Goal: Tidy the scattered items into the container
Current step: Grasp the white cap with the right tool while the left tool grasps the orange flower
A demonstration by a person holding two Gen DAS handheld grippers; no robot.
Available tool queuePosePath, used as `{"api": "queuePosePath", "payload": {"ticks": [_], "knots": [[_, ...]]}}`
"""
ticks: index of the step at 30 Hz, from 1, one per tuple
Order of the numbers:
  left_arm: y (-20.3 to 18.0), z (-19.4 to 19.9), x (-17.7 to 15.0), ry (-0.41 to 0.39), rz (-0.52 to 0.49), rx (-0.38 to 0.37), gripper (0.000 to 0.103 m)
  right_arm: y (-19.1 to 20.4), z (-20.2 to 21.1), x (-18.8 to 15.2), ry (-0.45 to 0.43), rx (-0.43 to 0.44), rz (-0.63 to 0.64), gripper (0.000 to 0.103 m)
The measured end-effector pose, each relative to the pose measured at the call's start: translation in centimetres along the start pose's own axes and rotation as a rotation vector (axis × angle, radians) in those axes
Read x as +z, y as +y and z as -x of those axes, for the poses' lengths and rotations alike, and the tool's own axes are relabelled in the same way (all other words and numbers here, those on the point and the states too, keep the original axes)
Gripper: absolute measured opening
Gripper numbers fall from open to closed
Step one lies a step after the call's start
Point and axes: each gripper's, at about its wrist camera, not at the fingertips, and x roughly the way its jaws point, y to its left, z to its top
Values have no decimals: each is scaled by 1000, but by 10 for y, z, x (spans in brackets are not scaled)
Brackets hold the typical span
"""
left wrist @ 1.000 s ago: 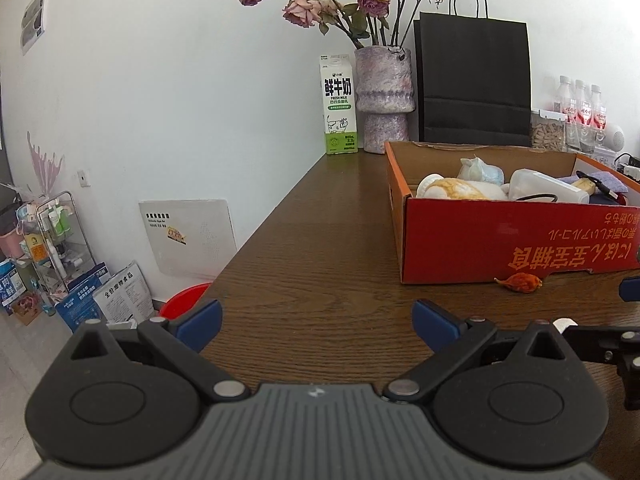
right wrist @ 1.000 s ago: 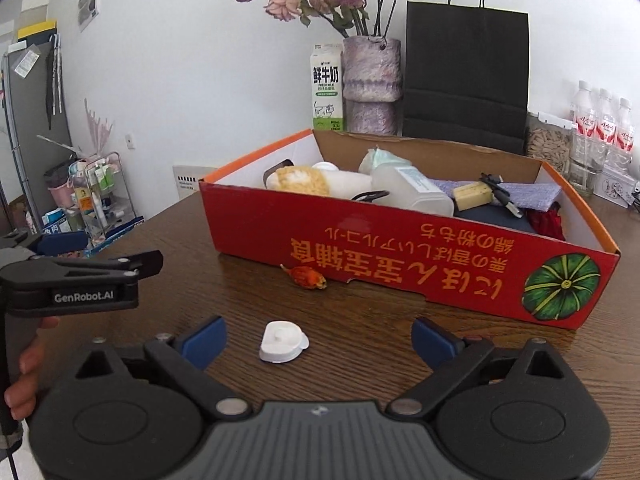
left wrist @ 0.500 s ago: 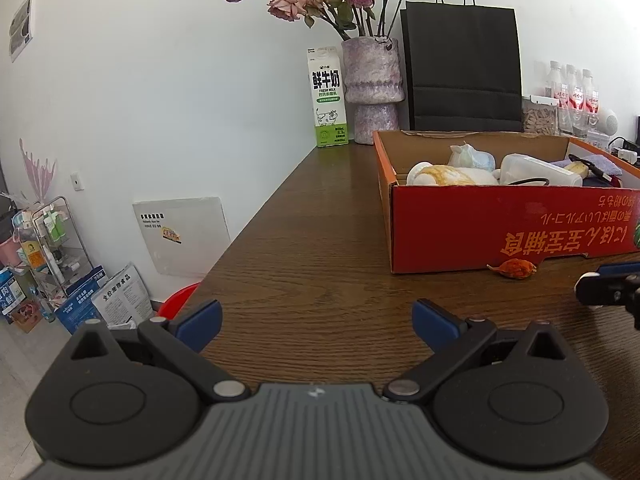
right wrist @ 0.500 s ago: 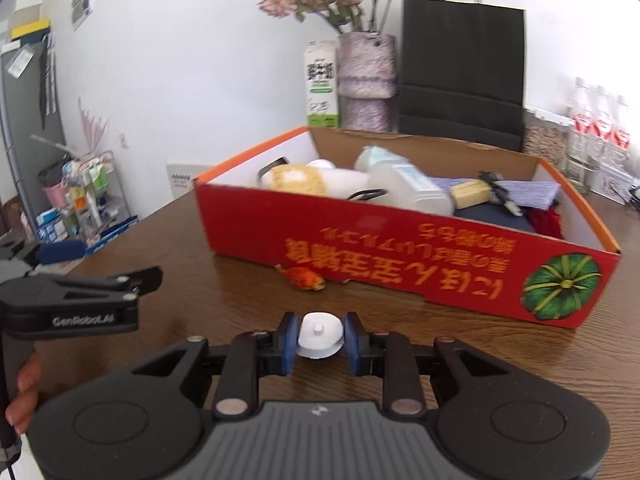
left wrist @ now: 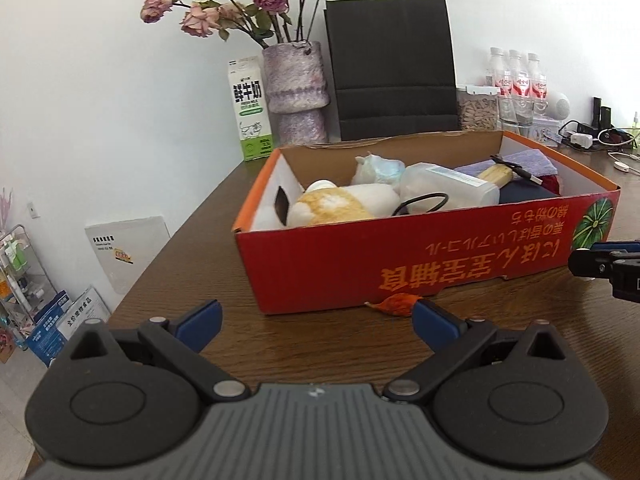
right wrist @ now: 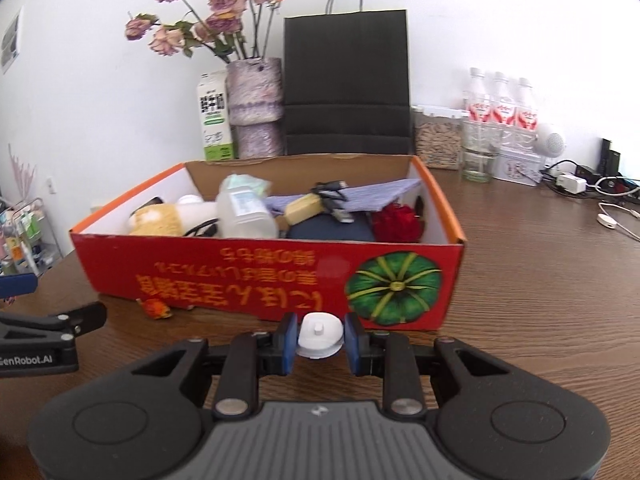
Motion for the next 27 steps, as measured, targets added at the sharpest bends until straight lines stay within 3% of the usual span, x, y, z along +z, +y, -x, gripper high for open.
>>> {"api": "queuePosePath", "payload": {"ticks": [6, 18, 21, 24, 26, 27], "knots": [[-23, -24, 9, 60, -5, 18, 103, -17, -4, -2, -2, -7, -52, 24], [-25, -40, 9, 109, 43, 5, 101, -23, -4, -4, -1, 9, -94, 24], [-25, -40, 10, 113, 53, -2, 91, -21, -5, -5, 4, 14, -88, 25], [-23, -41, 9, 122, 70, -26, 73, -19, -5, -5, 13, 20, -82, 25], [-24, -38, 9, 116, 75, -51, 47, -18, -5, -6, 14, 23, -81, 25], [-25, -36, 8, 113, 73, -55, 43, -19, -5, -6, 14, 23, -82, 25]]}}
